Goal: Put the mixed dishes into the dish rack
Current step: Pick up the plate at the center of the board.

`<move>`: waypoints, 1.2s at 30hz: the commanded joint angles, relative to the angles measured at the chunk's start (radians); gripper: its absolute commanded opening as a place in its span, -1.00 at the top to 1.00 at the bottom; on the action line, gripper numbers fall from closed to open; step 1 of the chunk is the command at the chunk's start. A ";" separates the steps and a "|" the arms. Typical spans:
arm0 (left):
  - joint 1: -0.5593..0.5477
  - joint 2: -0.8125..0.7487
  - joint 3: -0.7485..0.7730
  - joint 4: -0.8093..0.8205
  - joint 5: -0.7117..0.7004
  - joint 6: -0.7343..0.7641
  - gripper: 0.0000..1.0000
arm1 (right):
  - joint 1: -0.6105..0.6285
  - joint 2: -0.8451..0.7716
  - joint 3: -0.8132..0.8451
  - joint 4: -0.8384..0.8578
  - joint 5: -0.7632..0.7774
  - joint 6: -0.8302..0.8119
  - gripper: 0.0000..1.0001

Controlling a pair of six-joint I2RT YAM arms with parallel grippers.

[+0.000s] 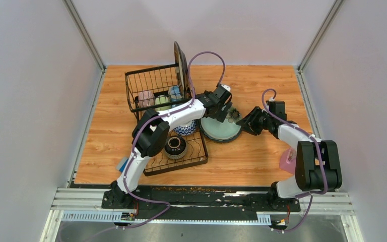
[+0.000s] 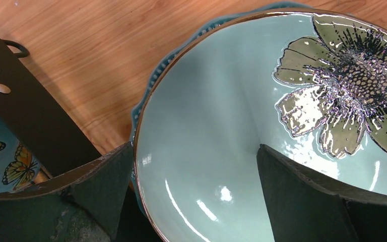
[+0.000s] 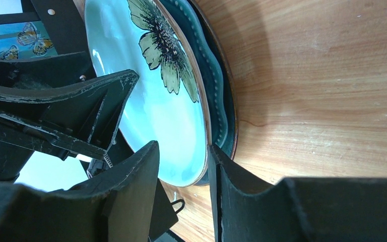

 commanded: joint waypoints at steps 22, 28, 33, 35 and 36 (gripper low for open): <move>0.001 0.000 -0.064 0.054 0.329 -0.009 -0.73 | 0.017 0.036 -0.003 0.040 0.025 -0.006 0.25; -0.031 0.010 -0.027 0.057 0.402 0.042 -0.68 | 0.017 0.016 -0.040 0.101 0.013 0.039 0.30; -0.049 0.023 -0.010 0.048 0.427 0.056 -0.67 | 0.017 -0.055 -0.112 0.223 0.021 0.107 0.31; -0.050 0.024 -0.010 0.048 0.435 0.053 -0.67 | 0.017 -0.071 -0.131 0.267 0.023 0.121 0.32; -0.050 0.025 -0.009 0.048 0.437 0.052 -0.67 | 0.016 -0.076 -0.142 0.290 0.018 0.130 0.33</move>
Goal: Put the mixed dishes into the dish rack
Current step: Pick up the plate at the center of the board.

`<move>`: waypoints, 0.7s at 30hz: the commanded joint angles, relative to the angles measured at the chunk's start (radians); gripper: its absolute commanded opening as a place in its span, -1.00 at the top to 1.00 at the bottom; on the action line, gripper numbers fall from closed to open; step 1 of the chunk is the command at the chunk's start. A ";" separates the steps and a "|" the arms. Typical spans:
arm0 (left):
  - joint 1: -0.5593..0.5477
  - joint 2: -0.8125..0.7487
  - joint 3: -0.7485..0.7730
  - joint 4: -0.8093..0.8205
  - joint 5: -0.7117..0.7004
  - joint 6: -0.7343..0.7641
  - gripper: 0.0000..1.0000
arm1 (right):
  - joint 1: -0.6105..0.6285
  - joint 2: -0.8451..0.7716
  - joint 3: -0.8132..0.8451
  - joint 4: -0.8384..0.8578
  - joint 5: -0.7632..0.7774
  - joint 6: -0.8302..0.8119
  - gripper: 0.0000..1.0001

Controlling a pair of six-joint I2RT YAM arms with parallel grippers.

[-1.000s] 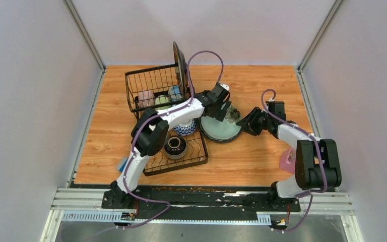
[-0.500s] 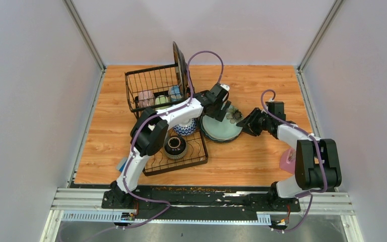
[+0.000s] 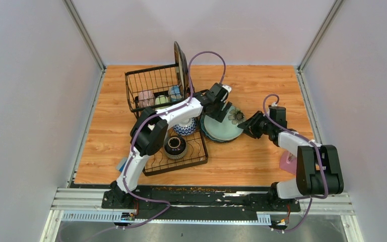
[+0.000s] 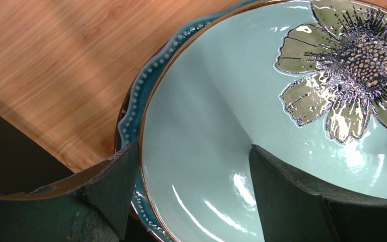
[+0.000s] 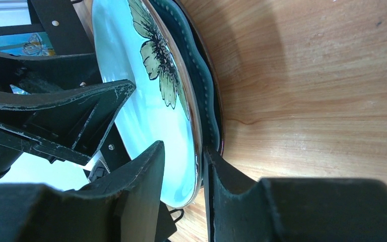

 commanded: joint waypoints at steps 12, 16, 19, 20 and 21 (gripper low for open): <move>-0.091 0.032 0.045 -0.006 0.277 -0.026 -0.66 | 0.014 -0.022 -0.091 0.335 -0.063 0.166 0.34; -0.097 0.033 0.048 -0.003 0.294 -0.020 -0.65 | 0.016 -0.008 -0.100 0.377 -0.072 0.186 0.36; -0.101 0.032 0.051 0.001 0.309 -0.019 -0.64 | 0.018 0.015 -0.099 0.394 -0.072 0.183 0.38; -0.102 0.032 0.052 0.002 0.312 -0.018 -0.64 | 0.018 0.022 -0.098 0.396 -0.070 0.181 0.41; -0.104 0.031 0.054 0.003 0.313 -0.018 -0.64 | 0.020 0.028 -0.098 0.400 -0.069 0.178 0.44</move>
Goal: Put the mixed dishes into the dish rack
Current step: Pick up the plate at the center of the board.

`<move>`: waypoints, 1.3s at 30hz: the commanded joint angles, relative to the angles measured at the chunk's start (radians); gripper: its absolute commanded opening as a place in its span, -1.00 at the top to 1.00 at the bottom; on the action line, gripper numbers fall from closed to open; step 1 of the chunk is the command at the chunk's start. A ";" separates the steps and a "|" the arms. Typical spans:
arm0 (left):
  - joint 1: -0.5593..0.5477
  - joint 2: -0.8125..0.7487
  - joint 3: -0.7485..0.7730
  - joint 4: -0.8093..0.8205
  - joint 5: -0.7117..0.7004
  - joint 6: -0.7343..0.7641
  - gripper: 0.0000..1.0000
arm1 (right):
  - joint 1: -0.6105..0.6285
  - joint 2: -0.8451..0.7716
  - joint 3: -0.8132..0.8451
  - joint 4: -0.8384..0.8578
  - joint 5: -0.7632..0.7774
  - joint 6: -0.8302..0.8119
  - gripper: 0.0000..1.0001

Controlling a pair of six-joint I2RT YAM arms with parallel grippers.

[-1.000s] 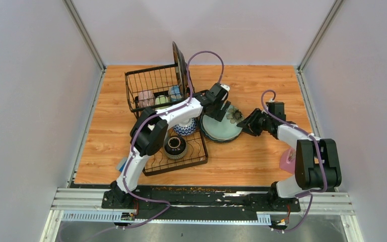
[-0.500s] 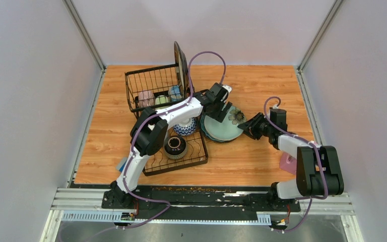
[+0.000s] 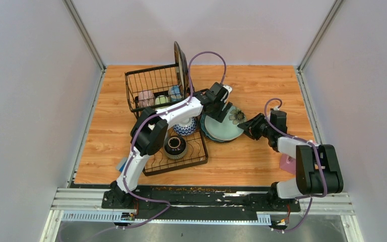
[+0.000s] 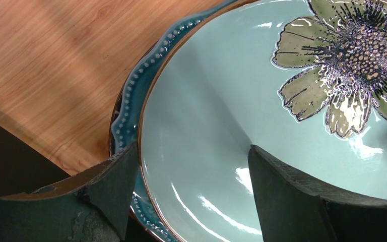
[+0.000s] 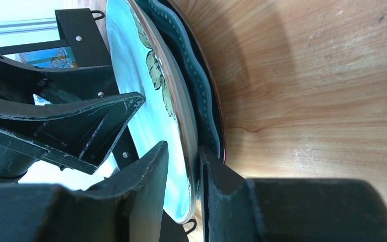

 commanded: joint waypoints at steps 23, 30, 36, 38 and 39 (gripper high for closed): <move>-0.114 0.022 0.047 0.033 0.309 -0.018 -0.61 | 0.031 0.079 -0.045 0.432 -0.111 0.027 0.35; -0.116 0.022 0.049 0.036 0.318 -0.015 -0.61 | 0.041 0.095 -0.032 0.431 -0.106 0.006 0.64; -0.118 0.018 0.049 0.032 0.320 -0.010 -0.60 | 0.044 0.089 -0.038 0.473 -0.115 -0.030 0.38; -0.120 0.018 0.048 0.034 0.324 -0.008 -0.60 | 0.045 0.087 -0.015 0.397 -0.079 -0.058 0.29; -0.120 0.017 0.049 0.034 0.326 -0.008 -0.60 | 0.046 0.084 -0.012 0.371 -0.061 -0.071 0.27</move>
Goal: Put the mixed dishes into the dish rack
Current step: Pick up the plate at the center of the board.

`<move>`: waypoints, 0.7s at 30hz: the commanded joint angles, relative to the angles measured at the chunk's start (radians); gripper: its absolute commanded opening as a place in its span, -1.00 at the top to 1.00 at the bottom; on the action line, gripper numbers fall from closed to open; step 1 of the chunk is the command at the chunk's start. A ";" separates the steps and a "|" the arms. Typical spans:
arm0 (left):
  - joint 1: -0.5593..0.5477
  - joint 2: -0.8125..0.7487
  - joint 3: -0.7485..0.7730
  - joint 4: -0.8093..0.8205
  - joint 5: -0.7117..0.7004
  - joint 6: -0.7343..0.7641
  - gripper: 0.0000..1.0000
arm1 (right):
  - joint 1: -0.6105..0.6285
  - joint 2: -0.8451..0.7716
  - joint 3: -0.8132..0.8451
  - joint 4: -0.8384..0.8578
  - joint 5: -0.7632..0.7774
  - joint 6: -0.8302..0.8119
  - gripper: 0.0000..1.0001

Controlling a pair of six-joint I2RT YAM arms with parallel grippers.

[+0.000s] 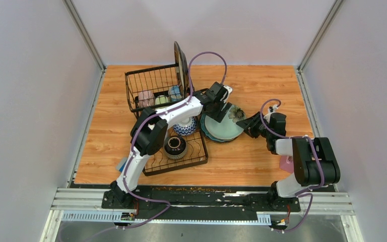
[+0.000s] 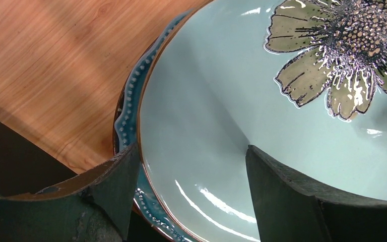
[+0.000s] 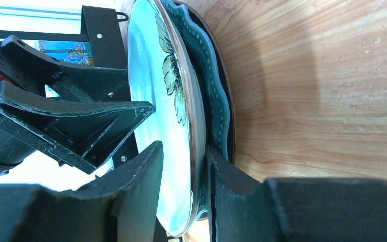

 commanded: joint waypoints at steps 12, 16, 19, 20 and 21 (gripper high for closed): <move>-0.123 0.007 0.039 0.062 0.336 -0.036 -0.59 | 0.047 0.017 0.060 0.128 -0.080 -0.068 0.47; -0.126 0.004 0.033 0.068 0.348 -0.032 -0.59 | 0.047 0.009 0.083 0.059 -0.077 -0.107 0.31; -0.129 -0.002 0.031 0.074 0.350 -0.030 -0.58 | 0.047 0.016 0.086 0.076 -0.112 -0.102 0.36; -0.130 -0.004 0.031 0.075 0.351 -0.027 -0.58 | 0.047 0.021 0.093 0.075 -0.133 -0.100 0.45; -0.131 -0.005 0.031 0.076 0.352 -0.027 -0.58 | 0.047 0.024 0.100 0.068 -0.147 -0.097 0.56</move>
